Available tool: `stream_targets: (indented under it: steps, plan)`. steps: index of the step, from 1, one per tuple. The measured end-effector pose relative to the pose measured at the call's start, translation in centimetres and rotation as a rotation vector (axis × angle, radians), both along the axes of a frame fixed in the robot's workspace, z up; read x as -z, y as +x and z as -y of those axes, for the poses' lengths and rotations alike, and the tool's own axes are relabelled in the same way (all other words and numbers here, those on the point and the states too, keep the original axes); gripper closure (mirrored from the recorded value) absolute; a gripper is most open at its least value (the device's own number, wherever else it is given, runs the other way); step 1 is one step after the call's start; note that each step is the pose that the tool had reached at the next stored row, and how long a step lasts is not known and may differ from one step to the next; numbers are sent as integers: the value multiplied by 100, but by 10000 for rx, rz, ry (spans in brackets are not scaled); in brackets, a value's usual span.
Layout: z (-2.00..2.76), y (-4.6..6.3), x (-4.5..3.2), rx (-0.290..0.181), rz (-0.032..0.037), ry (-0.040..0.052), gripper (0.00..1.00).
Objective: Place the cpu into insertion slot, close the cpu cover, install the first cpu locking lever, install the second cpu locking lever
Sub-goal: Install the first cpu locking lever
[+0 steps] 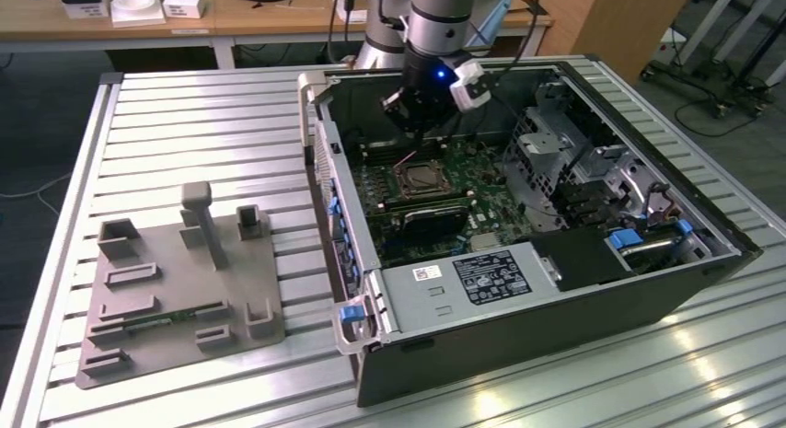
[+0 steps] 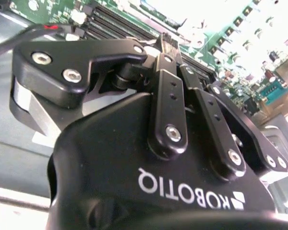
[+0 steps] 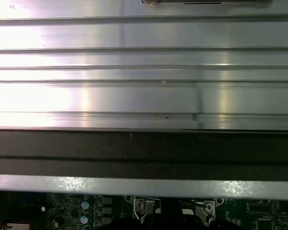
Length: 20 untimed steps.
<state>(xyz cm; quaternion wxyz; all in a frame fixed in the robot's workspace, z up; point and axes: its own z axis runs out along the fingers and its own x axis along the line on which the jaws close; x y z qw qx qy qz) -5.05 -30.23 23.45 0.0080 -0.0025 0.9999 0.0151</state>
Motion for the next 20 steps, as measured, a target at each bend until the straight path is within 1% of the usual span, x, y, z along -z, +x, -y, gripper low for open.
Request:
stream_targets:
  steps: [6,10,20]
  plan:
    - [-56,-1,21,-56,0,0,90]
    - [-60,15,36,-73,0,-2,90]
    - [-87,152,128,-152,0,-3,90]
